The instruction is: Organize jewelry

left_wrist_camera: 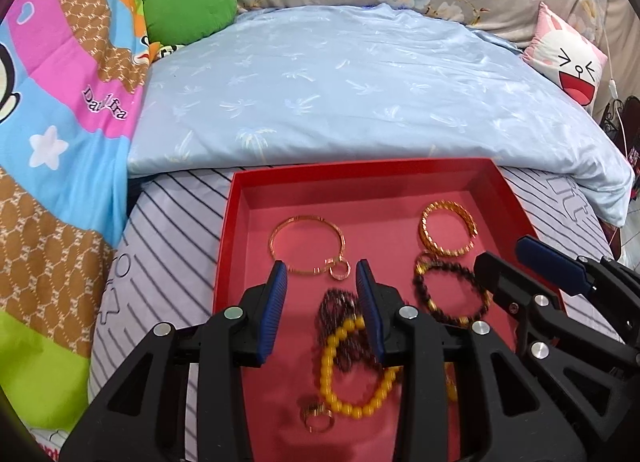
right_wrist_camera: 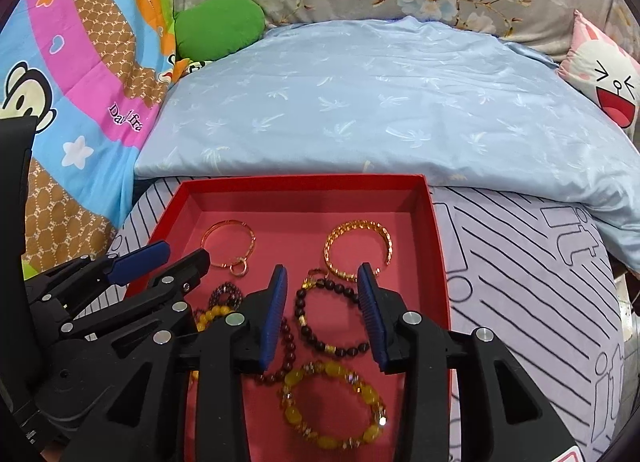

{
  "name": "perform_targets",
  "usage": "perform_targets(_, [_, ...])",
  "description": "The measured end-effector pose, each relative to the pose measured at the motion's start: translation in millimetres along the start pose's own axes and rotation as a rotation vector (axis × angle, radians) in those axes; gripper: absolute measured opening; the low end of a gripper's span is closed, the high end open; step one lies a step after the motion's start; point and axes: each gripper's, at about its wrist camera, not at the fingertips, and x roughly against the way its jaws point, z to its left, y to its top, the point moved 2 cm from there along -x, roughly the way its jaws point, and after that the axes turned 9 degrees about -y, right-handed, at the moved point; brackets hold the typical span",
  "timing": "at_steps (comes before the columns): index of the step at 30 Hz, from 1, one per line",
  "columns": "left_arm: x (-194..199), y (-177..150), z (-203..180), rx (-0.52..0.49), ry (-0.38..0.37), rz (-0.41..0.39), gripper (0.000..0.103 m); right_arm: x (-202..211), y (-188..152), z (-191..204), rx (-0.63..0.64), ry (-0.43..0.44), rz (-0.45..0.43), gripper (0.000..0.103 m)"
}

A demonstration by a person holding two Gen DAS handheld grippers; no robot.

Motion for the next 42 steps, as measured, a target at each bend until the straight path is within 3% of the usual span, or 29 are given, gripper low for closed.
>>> perform_targets(18, [61.3, -46.1, -14.1, 0.033, -0.030, 0.010, 0.038, 67.2, -47.2, 0.1, -0.021, -0.031, -0.020, 0.038])
perform_targets(22, [70.1, -53.5, -15.0, 0.041, -0.027, 0.009, 0.044, 77.8, -55.5, -2.1, -0.032, -0.039, -0.022, 0.038])
perform_targets(35, [76.1, -72.3, -7.5, 0.061, 0.017, 0.005, 0.064, 78.4, -71.4, -4.4, -0.048, -0.034, 0.012, 0.045])
perform_targets(42, [76.9, -80.8, -3.8, 0.060, 0.030, 0.013, 0.065, 78.7, -79.9, 1.8, -0.031, -0.050, 0.012, 0.046])
